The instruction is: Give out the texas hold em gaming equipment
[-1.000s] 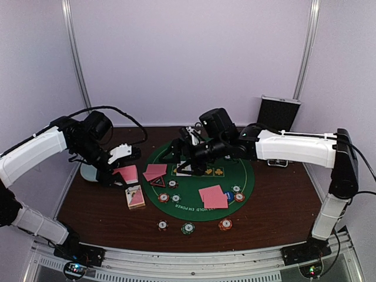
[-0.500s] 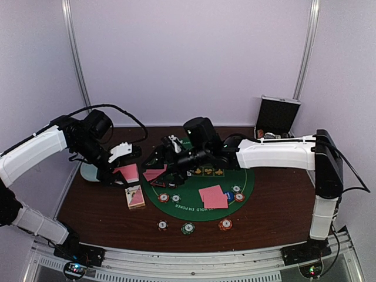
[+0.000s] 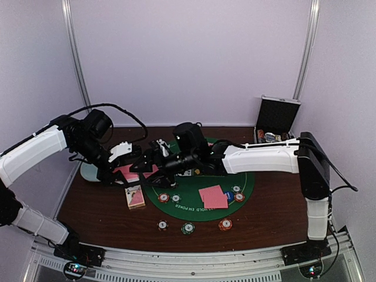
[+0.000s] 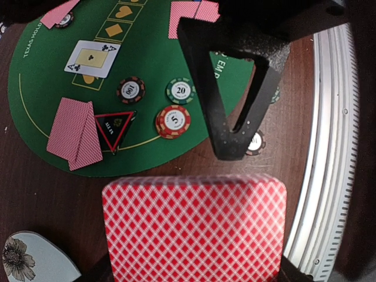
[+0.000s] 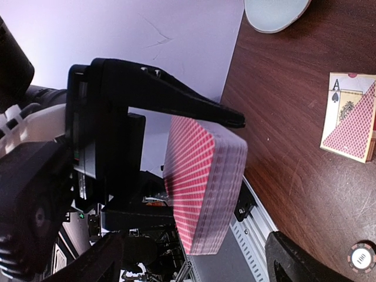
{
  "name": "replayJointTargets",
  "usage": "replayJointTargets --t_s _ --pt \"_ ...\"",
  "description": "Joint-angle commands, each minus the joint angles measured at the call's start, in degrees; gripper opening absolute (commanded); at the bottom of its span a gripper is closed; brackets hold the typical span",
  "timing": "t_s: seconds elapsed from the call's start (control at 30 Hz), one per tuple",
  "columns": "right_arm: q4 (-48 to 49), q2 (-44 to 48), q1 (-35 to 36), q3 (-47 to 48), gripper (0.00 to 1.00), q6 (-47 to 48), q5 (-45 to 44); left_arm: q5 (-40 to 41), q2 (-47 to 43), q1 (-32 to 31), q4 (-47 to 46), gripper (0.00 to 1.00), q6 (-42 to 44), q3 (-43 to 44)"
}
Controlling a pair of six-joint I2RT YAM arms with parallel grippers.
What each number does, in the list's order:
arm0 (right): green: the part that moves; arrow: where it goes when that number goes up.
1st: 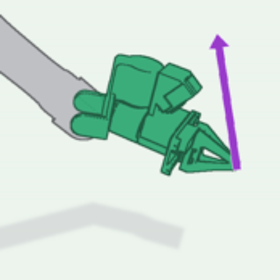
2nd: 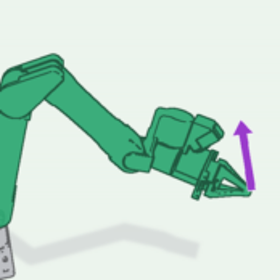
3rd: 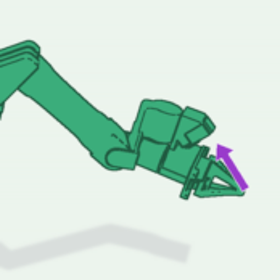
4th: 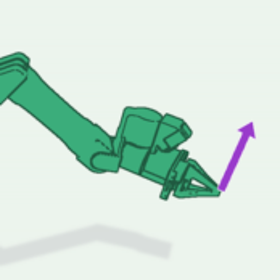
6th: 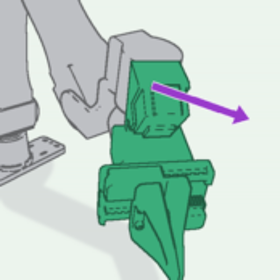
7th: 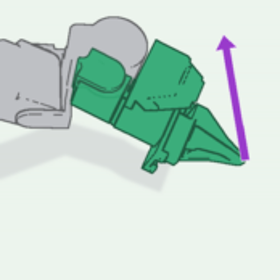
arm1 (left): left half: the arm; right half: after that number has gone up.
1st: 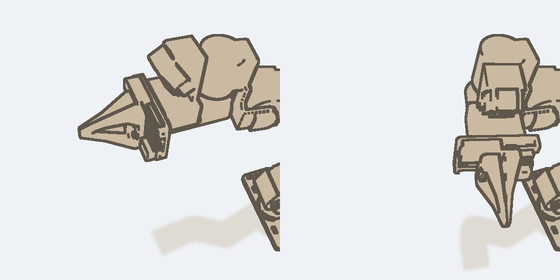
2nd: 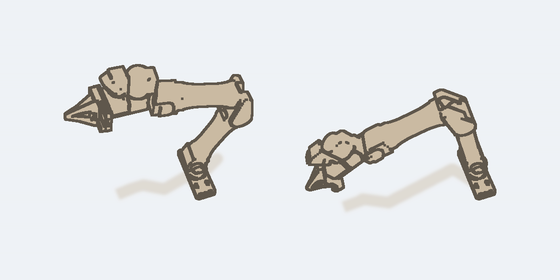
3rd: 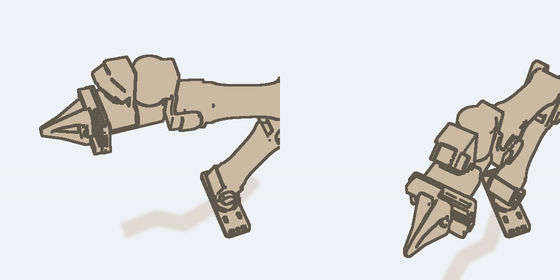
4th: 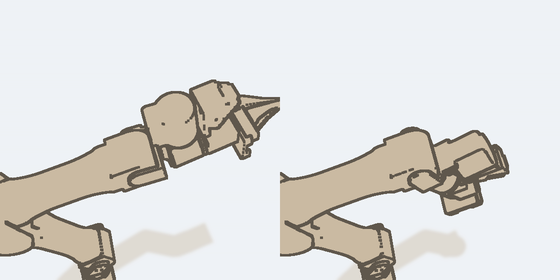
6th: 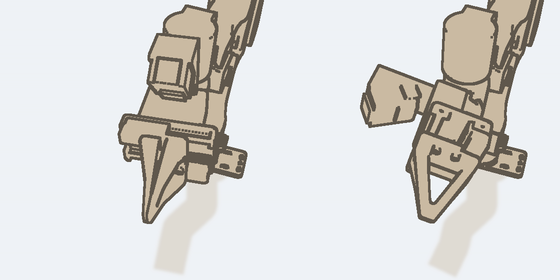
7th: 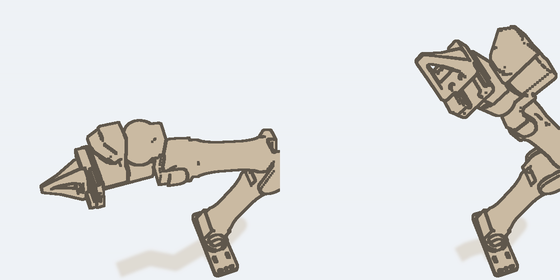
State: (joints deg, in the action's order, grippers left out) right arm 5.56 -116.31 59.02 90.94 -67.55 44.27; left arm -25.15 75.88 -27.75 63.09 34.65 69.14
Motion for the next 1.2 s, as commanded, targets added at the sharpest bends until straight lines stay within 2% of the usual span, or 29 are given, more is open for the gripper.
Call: replayJointTargets --t_s 0.0,0.37,0.67,1.17 --pt "4.9 -2.3 0.4 2.1 0.87 -2.6 1.1 -1.8 -0.4 0.2 -0.8 0.00 -0.7 2.0" --pt "10.7 -5.6 0.3 2.6 0.84 -6.7 0.6 -1.9 -0.4 0.2 -0.8 0.00 -0.7 2.0" --pt "12.8 -9.9 0.8 7.1 0.82 -9.8 1.8 -1.9 -0.7 0.2 -0.8 0.00 -0.6 1.5" --pt "9.2 -11.5 -0.2 6.9 0.73 -9.3 3.3 -1.5 -0.7 0.2 -0.9 0.00 -0.2 1.3"
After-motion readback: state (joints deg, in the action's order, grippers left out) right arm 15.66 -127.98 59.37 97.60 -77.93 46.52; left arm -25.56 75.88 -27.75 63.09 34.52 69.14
